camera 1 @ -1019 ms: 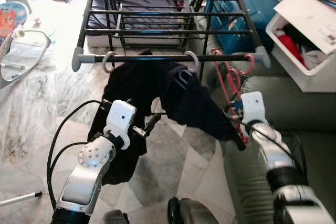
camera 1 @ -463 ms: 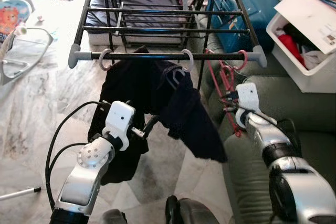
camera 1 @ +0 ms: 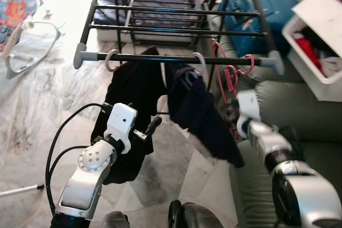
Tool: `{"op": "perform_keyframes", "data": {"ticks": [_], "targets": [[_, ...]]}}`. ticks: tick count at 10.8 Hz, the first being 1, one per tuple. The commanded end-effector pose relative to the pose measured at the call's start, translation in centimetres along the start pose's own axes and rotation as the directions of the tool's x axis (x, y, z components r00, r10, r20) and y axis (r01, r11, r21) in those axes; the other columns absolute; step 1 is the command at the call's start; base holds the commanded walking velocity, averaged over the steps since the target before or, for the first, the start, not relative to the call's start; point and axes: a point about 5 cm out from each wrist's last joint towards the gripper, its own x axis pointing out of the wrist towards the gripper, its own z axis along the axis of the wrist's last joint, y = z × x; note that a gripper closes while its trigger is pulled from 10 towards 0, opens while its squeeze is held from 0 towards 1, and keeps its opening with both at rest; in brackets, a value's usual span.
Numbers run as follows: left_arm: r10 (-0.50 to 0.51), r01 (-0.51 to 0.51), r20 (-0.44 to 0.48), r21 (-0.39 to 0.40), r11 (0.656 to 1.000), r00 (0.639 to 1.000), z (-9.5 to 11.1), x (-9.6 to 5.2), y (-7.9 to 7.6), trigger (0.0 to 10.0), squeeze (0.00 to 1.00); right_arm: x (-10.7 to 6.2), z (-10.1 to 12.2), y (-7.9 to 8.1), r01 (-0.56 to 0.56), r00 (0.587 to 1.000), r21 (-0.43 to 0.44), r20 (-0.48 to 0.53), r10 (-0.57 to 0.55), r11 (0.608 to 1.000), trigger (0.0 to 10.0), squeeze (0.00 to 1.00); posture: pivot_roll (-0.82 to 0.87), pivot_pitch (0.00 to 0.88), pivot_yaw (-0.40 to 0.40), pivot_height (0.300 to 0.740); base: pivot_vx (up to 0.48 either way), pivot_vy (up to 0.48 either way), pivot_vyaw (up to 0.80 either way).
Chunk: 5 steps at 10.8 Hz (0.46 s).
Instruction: Hang hanger
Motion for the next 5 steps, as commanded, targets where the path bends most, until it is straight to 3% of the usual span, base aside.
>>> {"op": "perform_keyframes", "data": {"ticks": [1,3,5], "targets": [[0.016,-0.016,-0.004,0.016,1.000,1.000,0.1,-0.1,0.1,10.0,0.00,-0.4,-0.3,-1.2,0.069,0.997,-0.060,0.026,-0.068,0.996,10.0,1.00,0.00,0.104,-0.084,0.740,0.000,0.000,0.00],[0.051,-0.051,-0.014,0.026,0.998,0.999,-0.3,-0.4,0.4,10.0,0.00,-1.4,-1.3,-1.2,0.094,0.990,-0.140,0.115,-0.078,0.986,10.0,1.00,-0.01,0.100,-0.081,0.740,0.000,0.000,0.00],[0.111,-0.110,-0.012,0.026,0.994,0.994,-0.7,-0.5,0.6,10.0,0.00,-3.6,-1.8,-1.3,0.170,0.955,-0.127,0.265,-0.131,0.977,10.0,1.00,-0.04,0.082,-0.075,0.740,0.000,0.000,0.00]]}}
